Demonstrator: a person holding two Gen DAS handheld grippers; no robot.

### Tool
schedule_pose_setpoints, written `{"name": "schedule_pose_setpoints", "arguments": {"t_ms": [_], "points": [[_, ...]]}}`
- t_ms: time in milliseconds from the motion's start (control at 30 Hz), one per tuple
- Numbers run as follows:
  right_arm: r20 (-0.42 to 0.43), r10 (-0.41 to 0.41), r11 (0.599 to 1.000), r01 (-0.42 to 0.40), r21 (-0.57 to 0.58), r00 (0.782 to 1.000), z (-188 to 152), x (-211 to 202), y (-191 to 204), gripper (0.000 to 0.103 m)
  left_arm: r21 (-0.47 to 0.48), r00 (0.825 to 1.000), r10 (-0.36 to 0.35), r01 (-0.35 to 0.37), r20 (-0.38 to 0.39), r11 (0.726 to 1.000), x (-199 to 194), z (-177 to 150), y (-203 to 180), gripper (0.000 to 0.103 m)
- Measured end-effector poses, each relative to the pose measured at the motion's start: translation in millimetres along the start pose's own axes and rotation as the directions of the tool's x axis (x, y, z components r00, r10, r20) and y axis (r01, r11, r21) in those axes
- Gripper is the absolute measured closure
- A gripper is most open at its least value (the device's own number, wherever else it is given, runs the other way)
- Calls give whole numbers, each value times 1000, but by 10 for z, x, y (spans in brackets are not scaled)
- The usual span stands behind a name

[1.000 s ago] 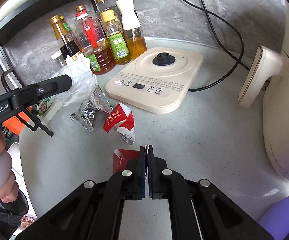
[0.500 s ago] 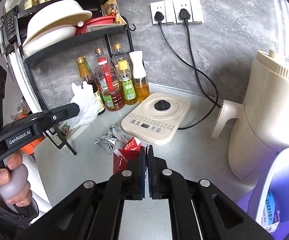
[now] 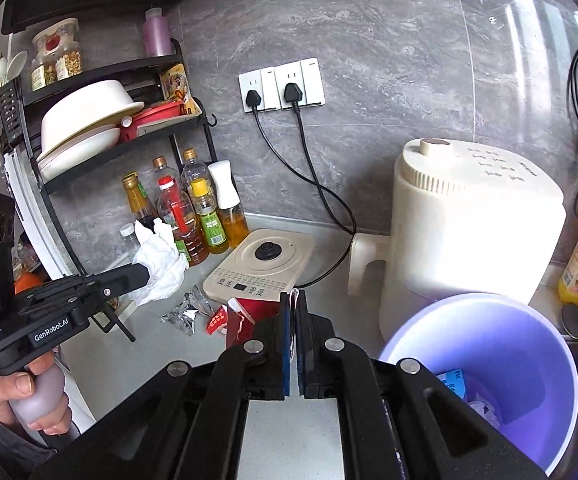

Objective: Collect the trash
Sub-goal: 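Carry tissue and red wrapper over the purple bucket and open both grippers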

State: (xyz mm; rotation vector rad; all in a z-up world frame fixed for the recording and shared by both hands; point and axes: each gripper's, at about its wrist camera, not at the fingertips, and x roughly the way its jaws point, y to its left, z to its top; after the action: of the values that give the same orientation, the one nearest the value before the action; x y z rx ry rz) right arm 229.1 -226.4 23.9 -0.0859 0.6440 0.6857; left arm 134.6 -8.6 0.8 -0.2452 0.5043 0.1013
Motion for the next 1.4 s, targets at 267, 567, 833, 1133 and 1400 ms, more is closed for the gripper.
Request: {"name": "schedule_pose_setpoints", "arguments": {"t_ms": [267, 567, 833, 1133, 1400], "points": [[38, -150, 984, 145, 106, 988, -56, -417, -600, 99, 61, 996, -84, 84, -5, 995, 79, 44, -406, 97], [61, -255, 941, 233, 245, 965, -218, -783, -1087, 96, 155, 977, -211, 214, -37, 964, 243, 139, -1027, 97], [77, -353, 889, 309, 337, 932, -436, -1132, -1392, 59, 226, 937, -339, 350, -84, 909, 402, 169, -1576, 97], [55, -445, 831, 390, 396, 894, -671, -1488, -1551, 59, 285, 885, -438, 465, -157, 838, 578, 95, -2071, 97], [21, -483, 795, 428, 430, 875, -844, -1596, -1522, 59, 329, 836, -506, 549, -212, 769, 716, 82, -2513, 94]]}}
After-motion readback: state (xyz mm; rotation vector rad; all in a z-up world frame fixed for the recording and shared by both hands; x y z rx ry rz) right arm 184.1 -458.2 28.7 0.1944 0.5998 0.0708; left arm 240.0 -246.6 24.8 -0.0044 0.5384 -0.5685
